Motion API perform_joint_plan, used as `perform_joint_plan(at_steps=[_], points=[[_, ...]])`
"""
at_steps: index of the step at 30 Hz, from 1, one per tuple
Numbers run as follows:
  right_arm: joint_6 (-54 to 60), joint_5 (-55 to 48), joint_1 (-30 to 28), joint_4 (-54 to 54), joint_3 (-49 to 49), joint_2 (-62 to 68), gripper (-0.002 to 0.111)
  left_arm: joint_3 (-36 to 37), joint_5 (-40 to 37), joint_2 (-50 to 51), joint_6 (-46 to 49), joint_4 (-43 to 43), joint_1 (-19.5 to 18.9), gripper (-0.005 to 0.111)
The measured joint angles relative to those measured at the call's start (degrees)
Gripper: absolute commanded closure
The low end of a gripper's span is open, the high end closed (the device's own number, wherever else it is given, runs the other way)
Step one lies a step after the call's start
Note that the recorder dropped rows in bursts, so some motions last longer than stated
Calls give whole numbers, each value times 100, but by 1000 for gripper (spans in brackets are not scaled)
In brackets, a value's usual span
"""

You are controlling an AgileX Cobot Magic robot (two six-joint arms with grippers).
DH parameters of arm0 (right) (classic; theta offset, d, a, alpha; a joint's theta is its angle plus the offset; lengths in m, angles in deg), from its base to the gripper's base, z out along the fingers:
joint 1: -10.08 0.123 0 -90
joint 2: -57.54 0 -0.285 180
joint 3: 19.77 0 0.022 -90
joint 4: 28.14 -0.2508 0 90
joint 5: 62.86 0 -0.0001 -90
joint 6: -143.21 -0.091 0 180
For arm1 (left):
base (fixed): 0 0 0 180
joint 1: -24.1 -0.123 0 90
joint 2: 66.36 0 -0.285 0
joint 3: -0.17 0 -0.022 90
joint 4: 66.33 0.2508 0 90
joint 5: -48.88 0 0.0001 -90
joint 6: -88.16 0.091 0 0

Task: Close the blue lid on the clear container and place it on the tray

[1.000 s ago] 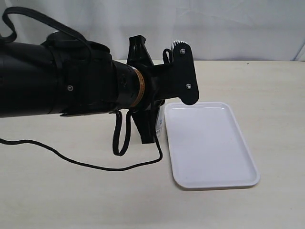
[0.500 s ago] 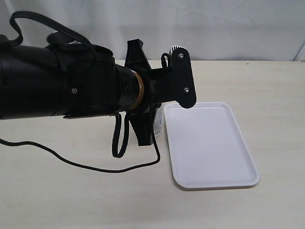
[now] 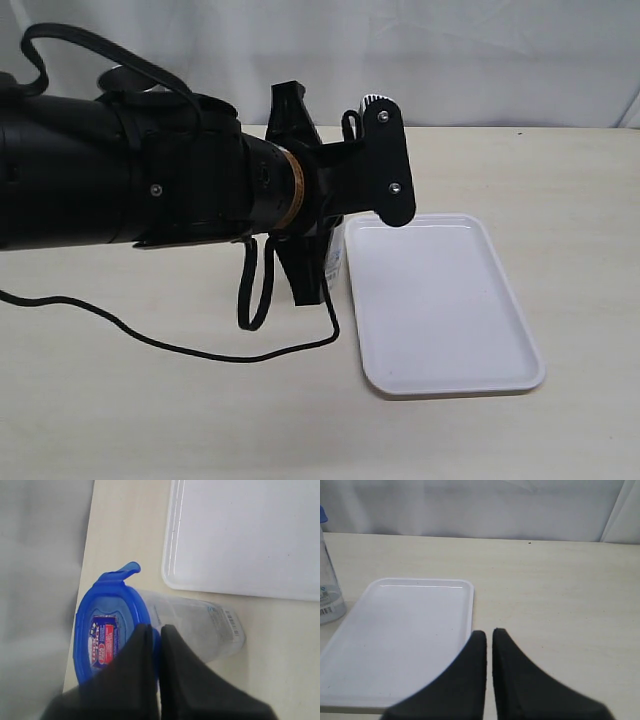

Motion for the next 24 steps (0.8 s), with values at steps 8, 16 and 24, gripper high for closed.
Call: perform_joint_plan(at_steps=[8,16,24], points=[[0,0,0,0,0,0,104,0,-23,0,24,0,0,107],[0,0,0,0,0,0,104,0,-23,0,24,0,0,104],[0,0,0,0,0,0,104,0,-11,0,24,0,0,81]])
